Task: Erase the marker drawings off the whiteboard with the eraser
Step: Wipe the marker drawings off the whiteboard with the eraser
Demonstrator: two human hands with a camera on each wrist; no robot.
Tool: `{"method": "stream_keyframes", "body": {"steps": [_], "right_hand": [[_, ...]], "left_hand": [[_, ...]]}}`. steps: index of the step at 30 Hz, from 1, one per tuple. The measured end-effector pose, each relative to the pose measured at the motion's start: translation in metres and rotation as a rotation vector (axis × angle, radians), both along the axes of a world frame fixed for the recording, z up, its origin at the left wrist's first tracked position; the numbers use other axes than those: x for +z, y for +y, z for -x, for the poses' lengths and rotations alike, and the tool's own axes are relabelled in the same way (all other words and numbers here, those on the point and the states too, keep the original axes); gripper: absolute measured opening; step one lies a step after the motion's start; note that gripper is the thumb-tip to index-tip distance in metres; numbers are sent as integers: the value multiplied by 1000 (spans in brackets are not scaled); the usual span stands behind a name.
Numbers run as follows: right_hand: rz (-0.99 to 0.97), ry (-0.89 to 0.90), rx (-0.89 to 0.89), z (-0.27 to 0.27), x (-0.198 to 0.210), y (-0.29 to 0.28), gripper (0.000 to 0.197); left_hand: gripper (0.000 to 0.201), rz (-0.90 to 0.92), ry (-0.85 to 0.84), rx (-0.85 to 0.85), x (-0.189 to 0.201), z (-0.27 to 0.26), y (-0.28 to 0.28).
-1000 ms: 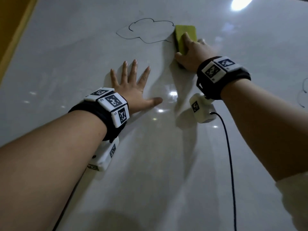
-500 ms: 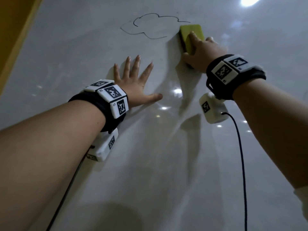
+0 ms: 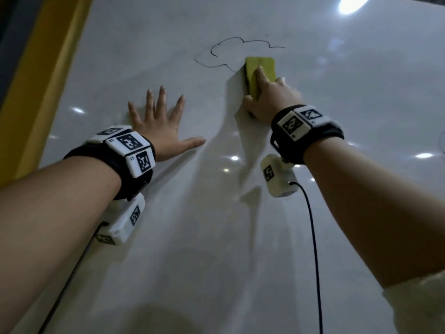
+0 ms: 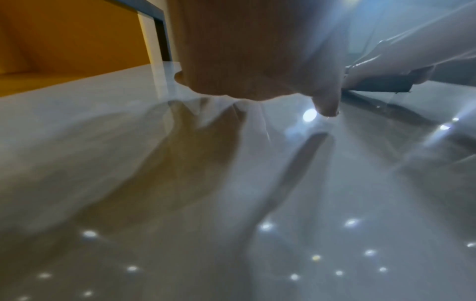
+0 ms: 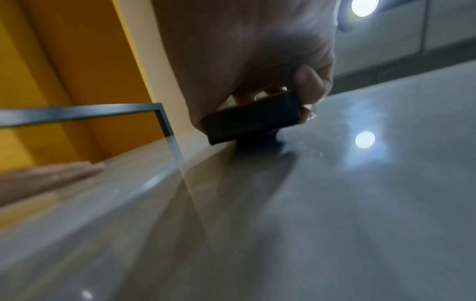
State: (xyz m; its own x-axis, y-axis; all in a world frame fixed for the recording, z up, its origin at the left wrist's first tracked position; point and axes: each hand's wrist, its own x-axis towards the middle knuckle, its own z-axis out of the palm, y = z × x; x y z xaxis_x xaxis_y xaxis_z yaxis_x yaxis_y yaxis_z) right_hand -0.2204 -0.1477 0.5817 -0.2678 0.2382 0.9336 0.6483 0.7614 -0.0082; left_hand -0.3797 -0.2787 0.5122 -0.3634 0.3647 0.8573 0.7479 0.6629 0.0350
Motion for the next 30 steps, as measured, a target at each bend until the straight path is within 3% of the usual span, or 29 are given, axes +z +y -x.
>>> {"method": "stream_keyframes", "body": {"steps": [4,9,14,19,25,30], "right_hand": [[-135,-114,30,26,-1,-19,71],[-29,-3,26,34,19,-35,71],[-190,-153,-1,50,13,-45,71],[-50,-28,1,42,36,-49,69],[-178,-162,2,49,32,-47,67],[-26,6,3,34,55,-37,65]], "left_hand": [[101,17,-56,-19,-3,11,-8],[102,31,-30,-14,-4,15,-8],[100,22,-2,-21,-6,18,-7],[99,4,28,-27,-9,22,-5],[99,16,9,-32,-8,20,-6],[100,35,15,-26,-8,21,-6]]}}
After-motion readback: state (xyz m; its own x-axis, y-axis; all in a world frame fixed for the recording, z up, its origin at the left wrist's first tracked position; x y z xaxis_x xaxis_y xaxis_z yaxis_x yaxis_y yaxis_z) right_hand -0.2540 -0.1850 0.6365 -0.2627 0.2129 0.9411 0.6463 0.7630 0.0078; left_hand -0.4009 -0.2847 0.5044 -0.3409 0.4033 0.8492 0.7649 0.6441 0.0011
